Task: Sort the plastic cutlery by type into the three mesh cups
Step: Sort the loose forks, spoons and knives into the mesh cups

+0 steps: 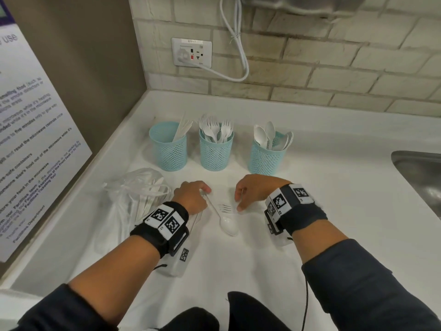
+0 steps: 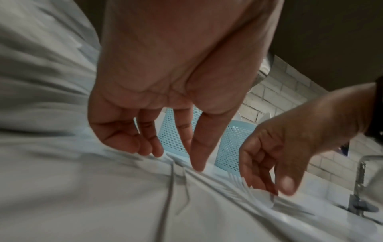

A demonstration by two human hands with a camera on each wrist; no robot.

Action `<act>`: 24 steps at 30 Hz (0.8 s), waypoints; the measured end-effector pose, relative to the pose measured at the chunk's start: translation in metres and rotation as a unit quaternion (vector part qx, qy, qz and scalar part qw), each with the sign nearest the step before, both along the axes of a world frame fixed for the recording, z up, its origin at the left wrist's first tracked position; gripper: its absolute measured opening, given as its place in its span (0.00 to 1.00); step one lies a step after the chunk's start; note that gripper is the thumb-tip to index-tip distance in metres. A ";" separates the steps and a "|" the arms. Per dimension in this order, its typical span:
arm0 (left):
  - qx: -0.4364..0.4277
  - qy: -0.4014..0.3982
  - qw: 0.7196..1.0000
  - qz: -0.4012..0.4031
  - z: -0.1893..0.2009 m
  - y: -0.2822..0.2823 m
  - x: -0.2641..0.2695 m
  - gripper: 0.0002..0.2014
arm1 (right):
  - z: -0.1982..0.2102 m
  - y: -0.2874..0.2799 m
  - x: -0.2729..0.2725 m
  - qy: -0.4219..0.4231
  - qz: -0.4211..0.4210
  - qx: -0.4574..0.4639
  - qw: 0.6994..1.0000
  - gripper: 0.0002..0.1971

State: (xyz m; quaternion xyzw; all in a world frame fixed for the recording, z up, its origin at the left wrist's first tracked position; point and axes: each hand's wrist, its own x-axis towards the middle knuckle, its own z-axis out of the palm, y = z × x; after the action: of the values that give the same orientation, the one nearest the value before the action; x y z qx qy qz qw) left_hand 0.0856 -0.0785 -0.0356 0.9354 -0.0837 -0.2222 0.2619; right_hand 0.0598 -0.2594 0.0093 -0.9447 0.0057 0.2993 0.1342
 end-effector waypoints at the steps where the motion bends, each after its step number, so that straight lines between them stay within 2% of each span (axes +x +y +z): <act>1: -0.006 0.005 1.000 -0.008 0.000 0.000 0.000 0.18 | -0.005 0.001 -0.002 0.004 -0.004 -0.004 1.000 0.20; 3: -0.010 0.015 1.000 -0.015 -0.001 -0.001 0.000 0.20 | -0.013 0.001 -0.004 -0.002 -0.004 -0.010 1.000 0.21; 8: 0.024 0.012 1.000 -0.005 0.000 0.003 -0.001 0.24 | -0.025 -0.001 -0.004 -0.032 0.001 -0.014 0.999 0.11; 12: 0.064 -0.003 0.998 -0.013 0.002 0.004 -0.005 0.28 | -0.026 0.001 -0.003 -0.081 -0.040 -0.009 0.996 0.16; 14: 0.081 -0.008 0.996 -0.024 0.004 0.002 -0.006 0.27 | -0.025 0.007 -0.003 -0.094 -0.062 0.010 0.994 0.13; 18: 0.099 -0.016 0.995 -0.031 0.006 0.000 -0.007 0.25 | -0.021 0.026 -0.003 -0.055 -0.055 0.056 0.995 0.09; 21: 0.104 -0.024 0.993 -0.041 0.009 -0.002 -0.006 0.22 | -0.021 0.038 -0.001 -0.021 -0.036 0.062 0.997 0.15; 24: 0.104 -0.015 0.993 -0.050 0.009 -0.004 -0.005 0.16 | -0.025 0.045 0.002 -0.009 -0.016 0.036 0.999 0.16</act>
State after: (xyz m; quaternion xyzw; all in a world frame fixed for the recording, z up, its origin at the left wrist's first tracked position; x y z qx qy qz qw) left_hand 0.0804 -0.0823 -0.0261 0.9555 -0.1105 -0.2288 0.1501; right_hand 0.0619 -0.2143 -0.0161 -0.9417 0.0084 0.2884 0.1729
